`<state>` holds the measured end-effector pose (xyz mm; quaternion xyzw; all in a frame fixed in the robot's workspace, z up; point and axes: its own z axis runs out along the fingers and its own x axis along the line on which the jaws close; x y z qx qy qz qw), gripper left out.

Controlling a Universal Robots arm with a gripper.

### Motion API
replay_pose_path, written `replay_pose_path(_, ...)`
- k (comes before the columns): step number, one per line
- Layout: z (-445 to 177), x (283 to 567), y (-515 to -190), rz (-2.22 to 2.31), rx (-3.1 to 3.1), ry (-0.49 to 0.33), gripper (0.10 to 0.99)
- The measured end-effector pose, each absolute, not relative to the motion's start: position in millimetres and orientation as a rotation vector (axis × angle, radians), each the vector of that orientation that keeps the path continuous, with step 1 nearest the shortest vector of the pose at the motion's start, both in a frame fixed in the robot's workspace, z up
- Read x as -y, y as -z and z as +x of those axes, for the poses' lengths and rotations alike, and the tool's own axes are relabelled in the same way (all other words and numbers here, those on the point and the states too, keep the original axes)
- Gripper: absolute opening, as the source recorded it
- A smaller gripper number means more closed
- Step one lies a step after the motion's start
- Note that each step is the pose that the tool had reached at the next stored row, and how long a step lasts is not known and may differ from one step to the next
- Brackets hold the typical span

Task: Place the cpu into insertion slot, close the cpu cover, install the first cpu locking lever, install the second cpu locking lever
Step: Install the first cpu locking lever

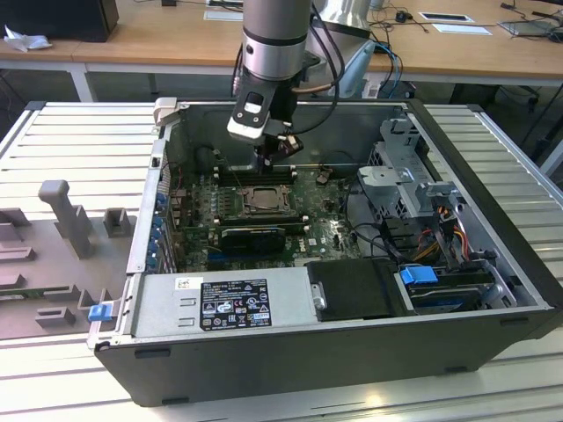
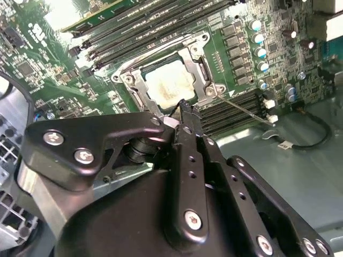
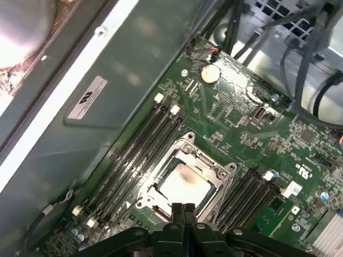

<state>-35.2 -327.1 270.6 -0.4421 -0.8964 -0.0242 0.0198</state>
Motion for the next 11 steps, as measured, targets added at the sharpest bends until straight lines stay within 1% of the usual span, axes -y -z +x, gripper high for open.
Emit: replay_pose_path(11,-35.2,327.1,-270.6,-1.126,2.887,0.070,0.106)
